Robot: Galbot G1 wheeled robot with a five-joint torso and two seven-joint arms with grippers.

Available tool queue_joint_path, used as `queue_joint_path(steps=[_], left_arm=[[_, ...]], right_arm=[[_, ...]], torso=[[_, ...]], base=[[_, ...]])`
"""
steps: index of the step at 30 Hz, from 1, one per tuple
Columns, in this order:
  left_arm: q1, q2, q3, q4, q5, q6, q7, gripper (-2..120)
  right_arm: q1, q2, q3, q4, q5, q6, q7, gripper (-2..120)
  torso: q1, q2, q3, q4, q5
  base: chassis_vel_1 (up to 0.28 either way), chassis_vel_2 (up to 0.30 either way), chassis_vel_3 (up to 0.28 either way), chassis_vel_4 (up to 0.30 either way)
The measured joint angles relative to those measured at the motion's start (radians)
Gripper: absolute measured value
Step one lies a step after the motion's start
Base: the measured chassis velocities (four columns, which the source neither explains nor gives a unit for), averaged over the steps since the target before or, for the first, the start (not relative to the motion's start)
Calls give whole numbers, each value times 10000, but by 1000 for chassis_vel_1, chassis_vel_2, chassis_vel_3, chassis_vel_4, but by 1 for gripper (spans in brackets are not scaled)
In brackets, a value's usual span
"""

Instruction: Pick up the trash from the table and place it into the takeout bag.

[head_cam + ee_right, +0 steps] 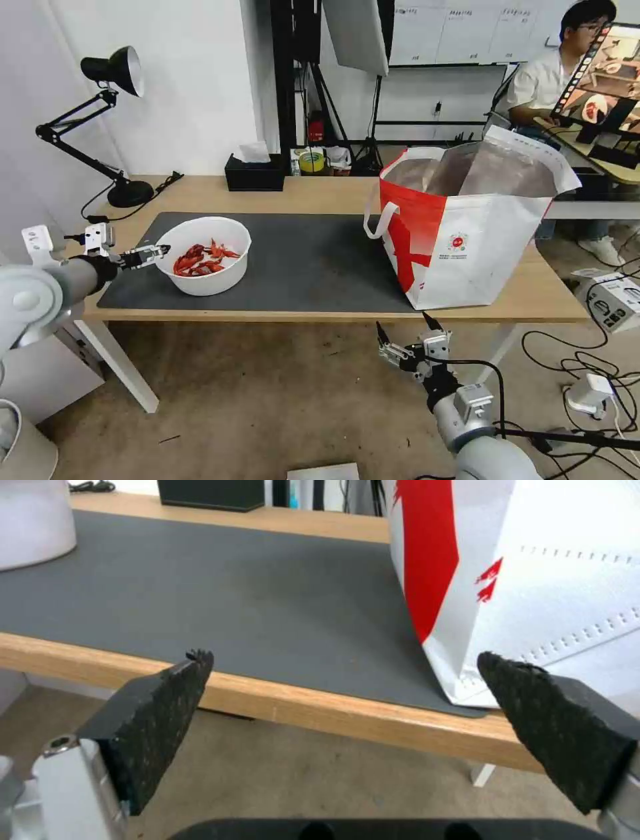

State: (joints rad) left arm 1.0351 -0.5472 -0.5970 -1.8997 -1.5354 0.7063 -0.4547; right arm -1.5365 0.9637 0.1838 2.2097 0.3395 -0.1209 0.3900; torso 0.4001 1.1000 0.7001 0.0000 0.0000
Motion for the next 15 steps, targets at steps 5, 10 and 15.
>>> queue_joint_path(steps=[5, 10, 15], left_arm=[[-419, 18, 379, 201, -30, 36, 8, 100], [-836, 2, 829, 496, 25, 41, 17, 100], [-1164, -74, 1201, 813, 213, 57, 21, 100]], right_arm=[[0, 0, 0, 0, 0, 0, 0, 100], [0, 0, -1, 0, 0, 0, 0, 100], [0, 0, 0, 0, 0, 0, 0, 100]], torso=[[0, 0, 0, 0, 0], [0, 0, 0, 0, 0], [0, 0, -2, 0, 0]], base=[[0, 0, 0, 0], [0, 0, 0, 0], [0, 0, 0, 0]])
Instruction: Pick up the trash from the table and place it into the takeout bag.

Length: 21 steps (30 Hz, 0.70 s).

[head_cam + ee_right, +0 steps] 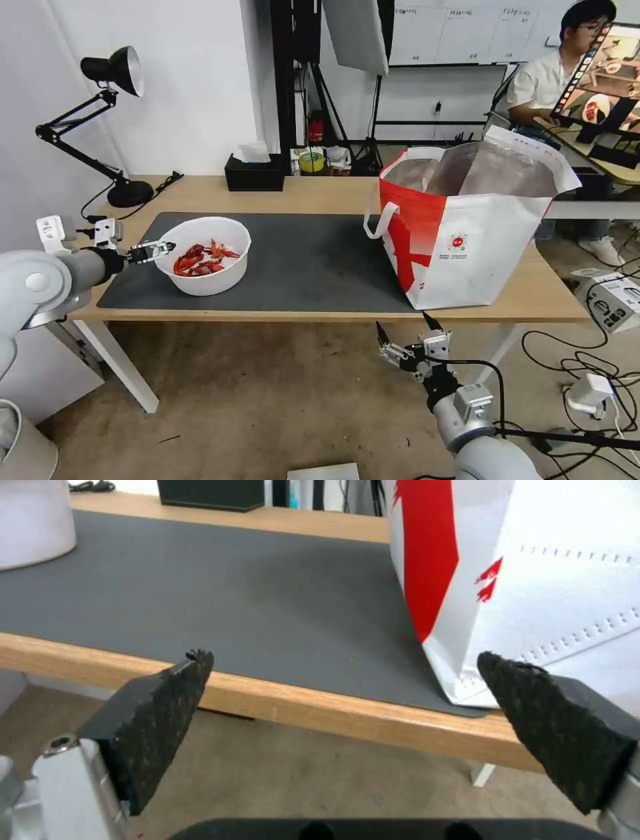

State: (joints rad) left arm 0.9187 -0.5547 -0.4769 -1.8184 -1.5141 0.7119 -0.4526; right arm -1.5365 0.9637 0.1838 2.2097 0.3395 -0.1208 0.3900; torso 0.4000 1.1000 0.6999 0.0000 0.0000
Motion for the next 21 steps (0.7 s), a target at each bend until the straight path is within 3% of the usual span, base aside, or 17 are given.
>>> queue_joint_path(steps=[21], left_arm=[[-1482, -115, 1676, 784, 56, 226, -278, 100]], right_arm=[[0, 0, 0, 0, 0, 0, 0, 100]], torso=[[-2, -1, 0, 0, 1]], base=[[0, 0, 0, 0]])
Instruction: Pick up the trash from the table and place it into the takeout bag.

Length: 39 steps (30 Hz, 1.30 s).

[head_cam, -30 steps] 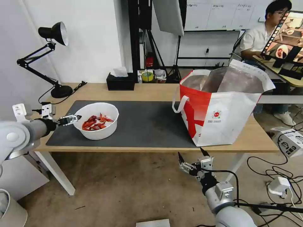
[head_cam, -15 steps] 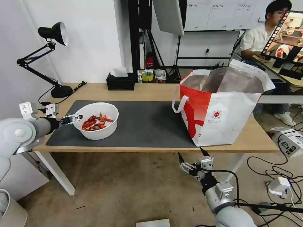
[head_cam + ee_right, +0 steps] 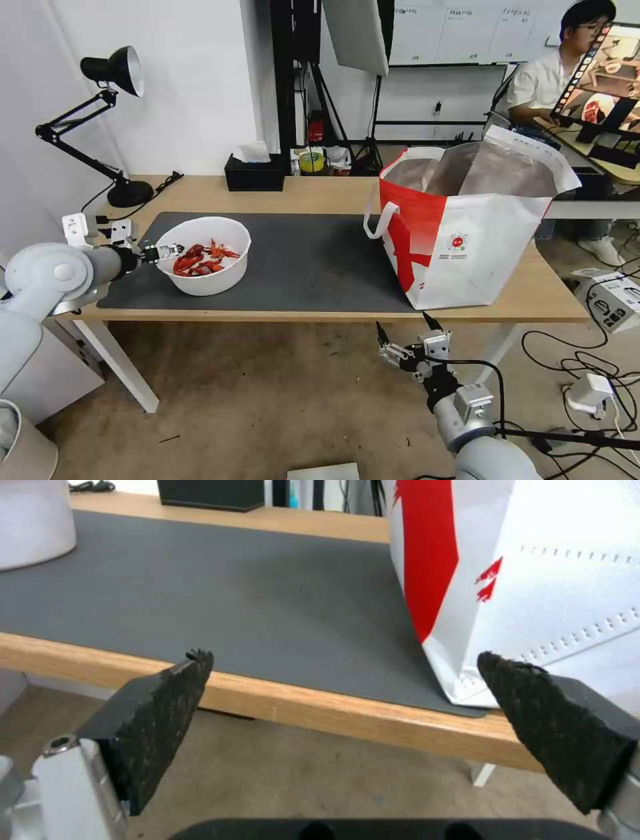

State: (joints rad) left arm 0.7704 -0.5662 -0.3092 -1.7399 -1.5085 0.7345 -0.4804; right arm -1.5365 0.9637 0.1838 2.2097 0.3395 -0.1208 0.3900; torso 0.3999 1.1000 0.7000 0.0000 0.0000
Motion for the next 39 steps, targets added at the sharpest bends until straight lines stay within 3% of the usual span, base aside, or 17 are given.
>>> queue_joint_path(steps=[27, 31, 36, 39], left_arm=[[-1183, -304, 1312, 657, -216, 16, -769, 100], [-1322, -299, 1497, 731, -232, 16, -871, 90], [-1401, -270, 1694, 767, -282, 14, -938, 67], [-1405, -257, 1733, 766, -289, 14, -939, 62]], right_arm=[[0, 0, 0, 0, 0, 0, 0, 100], [0, 0, 0, 0, 0, 0, 0, 100], [0, 0, 0, 0, 0, 0, -1, 100], [0, 0, 0, 0, 0, 0, 0, 100]], torso=[[0, 0, 0, 1, 0], [1, 0, 1, 0, 0], [1, 0, 0, 0, 0], [0, 0, 1, 0, 0]], base=[[0, 0, 0, 0], [0, 0, 0, 0], [0, 0, 0, 0], [0, 0, 0, 0]])
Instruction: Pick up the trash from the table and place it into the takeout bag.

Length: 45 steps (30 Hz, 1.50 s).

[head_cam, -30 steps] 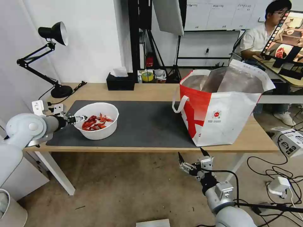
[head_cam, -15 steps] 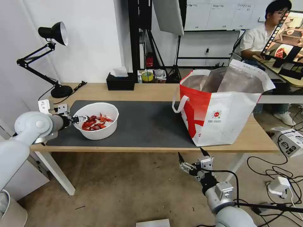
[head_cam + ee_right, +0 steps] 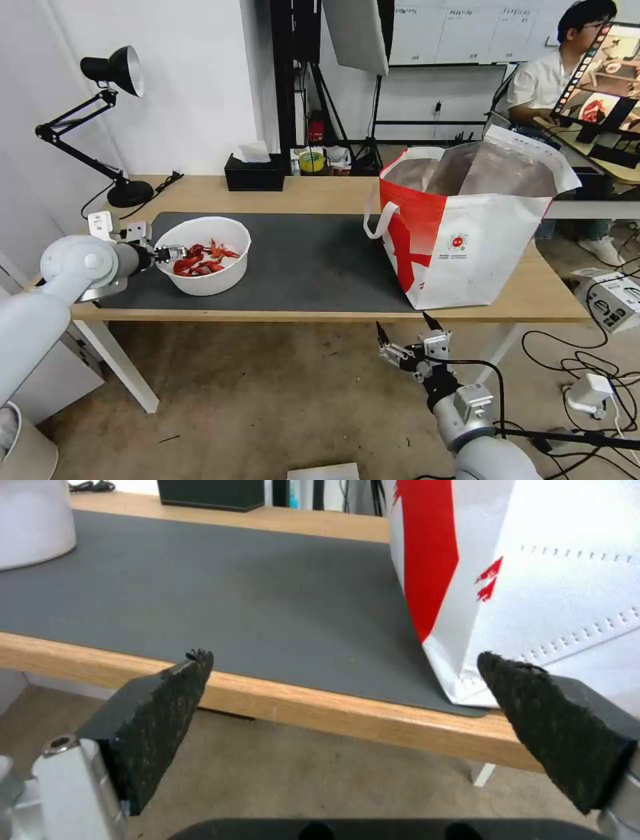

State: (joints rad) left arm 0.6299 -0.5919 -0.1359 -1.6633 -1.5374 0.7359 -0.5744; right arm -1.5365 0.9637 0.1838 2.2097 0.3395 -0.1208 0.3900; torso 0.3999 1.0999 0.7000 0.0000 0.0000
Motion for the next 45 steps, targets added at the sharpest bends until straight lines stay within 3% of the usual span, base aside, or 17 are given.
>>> queue_joint_path(steps=[6, 10, 12, 16, 33, 45], left_arm=[[-26, 132, 151, 25, -19, -5, -1, 35], [-33, 163, 173, 32, -20, -5, -2, 30], [-52, 215, 208, 35, -41, -5, -3, 14], [-125, 277, 319, 34, -71, -6, 15, 1], [-196, 386, 184, -283, -269, -9, 64, 0], [-1371, 568, 128, -1326, -975, -5, 69, 0]], right_arm=[[0, 0, 0, 0, 0, 0, 0, 100], [0, 0, 0, 0, 0, 0, 0, 100], [0, 0, 0, 0, 0, 0, 0, 100], [0, 0, -1, 0, 0, 1, 0, 100], [0, 0, 0, 0, 0, 1, 0, 100], [0, 0, 0, 0, 0, 0, 0, 100]], torso=[[0, 0, 0, 0, 0], [0, 1, 0, 1, 0], [0, 0, 0, 0, 0], [0, 0, -1, 1, 0], [0, 0, 0, 1, -1], [0, 0, 0, 1, 0]], base=[[0, 0, 0, 0], [0, 0, 0, 0], [0, 0, 0, 0], [0, 0, 0, 0], [0, 0, 0, 0], [0, 0, 0, 0]])
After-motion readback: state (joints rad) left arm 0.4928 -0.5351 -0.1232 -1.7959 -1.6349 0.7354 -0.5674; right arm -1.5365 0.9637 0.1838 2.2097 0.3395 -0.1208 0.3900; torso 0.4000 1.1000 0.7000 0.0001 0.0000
